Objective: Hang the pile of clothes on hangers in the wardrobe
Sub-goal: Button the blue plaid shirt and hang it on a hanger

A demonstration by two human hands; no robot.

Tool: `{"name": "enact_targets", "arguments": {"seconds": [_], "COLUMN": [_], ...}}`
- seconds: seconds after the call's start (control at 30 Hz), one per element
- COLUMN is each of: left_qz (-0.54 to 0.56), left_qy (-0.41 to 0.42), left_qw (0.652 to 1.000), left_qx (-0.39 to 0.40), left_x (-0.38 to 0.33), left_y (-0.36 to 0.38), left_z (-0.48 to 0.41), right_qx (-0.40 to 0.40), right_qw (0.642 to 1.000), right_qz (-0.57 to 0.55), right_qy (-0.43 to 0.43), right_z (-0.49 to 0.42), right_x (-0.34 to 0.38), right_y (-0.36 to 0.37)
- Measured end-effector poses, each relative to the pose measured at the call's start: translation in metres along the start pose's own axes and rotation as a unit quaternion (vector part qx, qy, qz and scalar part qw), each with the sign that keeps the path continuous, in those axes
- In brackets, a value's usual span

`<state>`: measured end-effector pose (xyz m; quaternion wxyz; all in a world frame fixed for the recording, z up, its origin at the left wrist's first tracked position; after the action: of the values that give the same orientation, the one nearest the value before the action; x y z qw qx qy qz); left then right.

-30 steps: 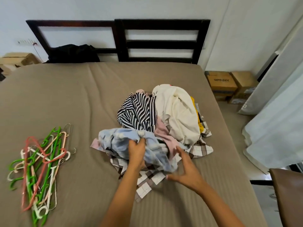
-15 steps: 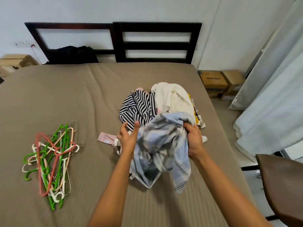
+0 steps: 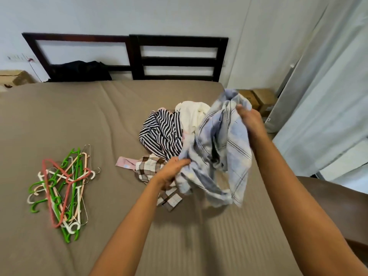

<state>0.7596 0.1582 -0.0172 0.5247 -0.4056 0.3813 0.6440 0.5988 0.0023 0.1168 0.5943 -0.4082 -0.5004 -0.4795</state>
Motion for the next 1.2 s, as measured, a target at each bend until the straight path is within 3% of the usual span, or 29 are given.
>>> {"name": "enact_targets", "arguments": {"seconds": [0.03,0.07,0.1,0.13,0.2,0.27,0.3,0.33,0.4,0.5,0.57,0.67,0.8,0.87,0.93,1.0,1.1,1.2], "left_qz": [0.039,0.090,0.130,0.144,0.121,0.057,0.032,0.015,0.045,0.069,-0.077,-0.273,-0.373,-0.429,-0.449,-0.452,-0.312,-0.148], "left_qy": [-0.008,-0.015,-0.022,-0.029,-0.026,0.003,0.018,0.030,0.069,0.149,0.171,0.109,0.143,0.080,-0.002,0.009,-0.030,-0.115], "left_qw": [0.999,0.996,0.991,0.989,0.992,0.998,0.999,0.999,0.997,0.986,0.982,0.953,0.916,0.898,0.890,0.889,0.949,0.971], "left_qx": [-0.015,-0.020,-0.024,-0.027,-0.009,0.015,0.022,0.024,0.010,-0.012,-0.003,0.068,0.030,0.046,0.076,0.076,0.039,0.148], "left_x": [0.001,0.002,0.003,0.004,0.002,-0.007,-0.011,-0.013,-0.014,-0.015,-0.009,0.027,0.016,0.016,0.025,0.038,0.075,0.116], "left_y": [-0.009,-0.017,-0.024,-0.028,-0.025,-0.012,-0.007,-0.004,-0.009,-0.028,-0.030,-0.010,0.022,0.032,0.034,0.031,0.021,0.050], "left_z": [0.003,0.005,0.007,0.009,0.014,0.021,0.024,0.027,0.029,0.038,0.042,0.034,0.018,0.011,0.012,0.013,0.025,0.064], "right_qx": [-0.031,-0.060,-0.085,-0.067,0.134,0.347,0.378,0.374,0.327,0.242,0.225,0.227,0.299,0.319,0.304,0.263,0.132,0.040], "right_qw": [0.981,0.923,0.873,0.865,0.904,0.866,0.850,0.853,0.897,0.970,0.944,0.887,0.861,0.860,0.859,0.867,0.915,0.975], "right_qz": [0.193,0.380,0.478,0.486,0.358,0.307,0.307,0.305,0.242,0.000,-0.228,-0.390,-0.399,-0.385,-0.395,-0.413,-0.380,-0.219], "right_qy": [-0.012,-0.011,-0.044,-0.108,-0.193,-0.188,-0.202,-0.199,-0.172,-0.035,0.079,0.100,0.099,0.105,0.115,0.095,0.036,0.020], "right_z": [-0.007,-0.009,-0.004,0.006,0.045,0.093,0.103,0.106,0.101,0.099,0.103,0.109,0.122,0.129,0.131,0.118,0.083,0.055], "right_x": [-0.013,-0.031,-0.044,-0.054,-0.083,-0.108,-0.116,-0.122,-0.115,-0.112,-0.113,-0.094,-0.074,-0.077,-0.077,-0.074,-0.065,-0.089], "right_y": [-0.016,-0.029,-0.036,-0.031,0.010,0.060,0.076,0.084,0.085,0.061,0.053,0.051,0.068,0.071,0.070,0.063,0.023,-0.014]}}
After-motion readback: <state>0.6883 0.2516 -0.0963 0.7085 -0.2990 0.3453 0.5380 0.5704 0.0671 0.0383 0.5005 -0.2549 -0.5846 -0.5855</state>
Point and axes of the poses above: each hand's wrist, its own z-axis away from the middle knuckle, its own y-axis out of the palm, x = y × z, the point moved 8 cm from there along -z, towards the middle knuckle, and after that the axes turned 6 degrees about -z, right-handed, at the moved point
